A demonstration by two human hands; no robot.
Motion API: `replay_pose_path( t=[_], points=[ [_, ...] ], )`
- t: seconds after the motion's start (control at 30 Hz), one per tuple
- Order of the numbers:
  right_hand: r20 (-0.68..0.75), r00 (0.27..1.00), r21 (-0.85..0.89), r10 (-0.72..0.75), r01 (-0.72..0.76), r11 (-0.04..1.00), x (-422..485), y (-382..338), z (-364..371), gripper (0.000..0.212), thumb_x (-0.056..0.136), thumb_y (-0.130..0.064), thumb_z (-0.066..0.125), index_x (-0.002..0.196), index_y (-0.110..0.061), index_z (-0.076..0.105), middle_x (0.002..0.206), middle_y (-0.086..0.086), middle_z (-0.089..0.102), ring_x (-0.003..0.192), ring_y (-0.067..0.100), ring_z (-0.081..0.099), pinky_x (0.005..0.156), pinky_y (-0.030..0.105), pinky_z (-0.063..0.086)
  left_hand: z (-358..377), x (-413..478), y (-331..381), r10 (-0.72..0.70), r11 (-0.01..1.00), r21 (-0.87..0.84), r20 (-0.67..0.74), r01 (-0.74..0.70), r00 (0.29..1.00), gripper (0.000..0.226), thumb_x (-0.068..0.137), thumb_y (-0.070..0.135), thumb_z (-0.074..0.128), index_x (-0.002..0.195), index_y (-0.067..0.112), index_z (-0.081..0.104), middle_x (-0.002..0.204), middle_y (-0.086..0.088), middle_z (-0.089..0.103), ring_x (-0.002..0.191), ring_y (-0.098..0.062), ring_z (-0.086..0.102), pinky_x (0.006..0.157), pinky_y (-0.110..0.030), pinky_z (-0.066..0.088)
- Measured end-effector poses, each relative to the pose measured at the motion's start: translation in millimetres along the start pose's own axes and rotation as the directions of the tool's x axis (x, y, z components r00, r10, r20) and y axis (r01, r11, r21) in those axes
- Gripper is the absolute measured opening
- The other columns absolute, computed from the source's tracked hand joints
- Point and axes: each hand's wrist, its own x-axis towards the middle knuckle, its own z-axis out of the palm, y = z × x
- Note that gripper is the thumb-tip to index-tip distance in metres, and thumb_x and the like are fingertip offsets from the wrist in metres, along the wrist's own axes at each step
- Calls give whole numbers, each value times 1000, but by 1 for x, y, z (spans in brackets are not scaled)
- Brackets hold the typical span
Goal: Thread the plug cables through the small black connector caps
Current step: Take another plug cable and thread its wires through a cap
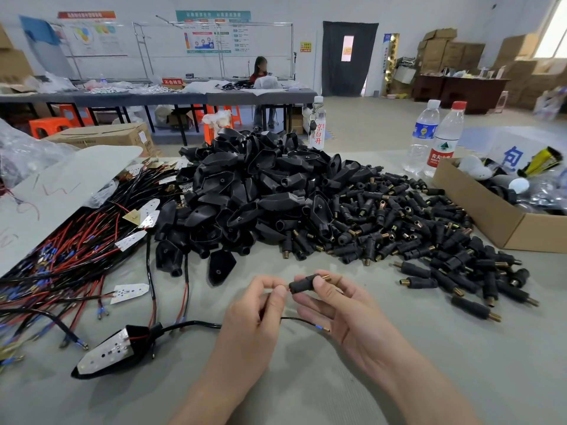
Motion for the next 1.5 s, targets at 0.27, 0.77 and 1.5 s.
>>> replay_pose_path(
  t=[0.27,0.77,1.5],
  points=[
    [-21,1000,-126,-13,10,992,-2,3,3,25,85,-26,68,104,-12,78,108,16,74,88,21,73,74,29,59,-4,-2,0,4,1000,-5,24,-4,1000,22,101,48,37,118,44,50,63,12,50,62,-13,51,70,-32,50],
    [7,1000,-126,28,-27,992,-1,0,-2,27,68,-22,85,93,-13,79,100,21,74,84,22,75,66,25,60,-8,-1,5,203,969,140,6,-202,979,22,92,58,48,112,54,39,91,15,52,77,-6,58,65,-17,43],
    [-165,950,-435,-265,171,884,0,-5,-3,15,89,-19,70,94,-5,72,84,10,76,65,14,69,53,22,53,-8,7,7,128,992,49,-231,-120,964,13,95,42,54,98,52,62,97,12,66,77,-13,68,66,-23,55]
  ],
)
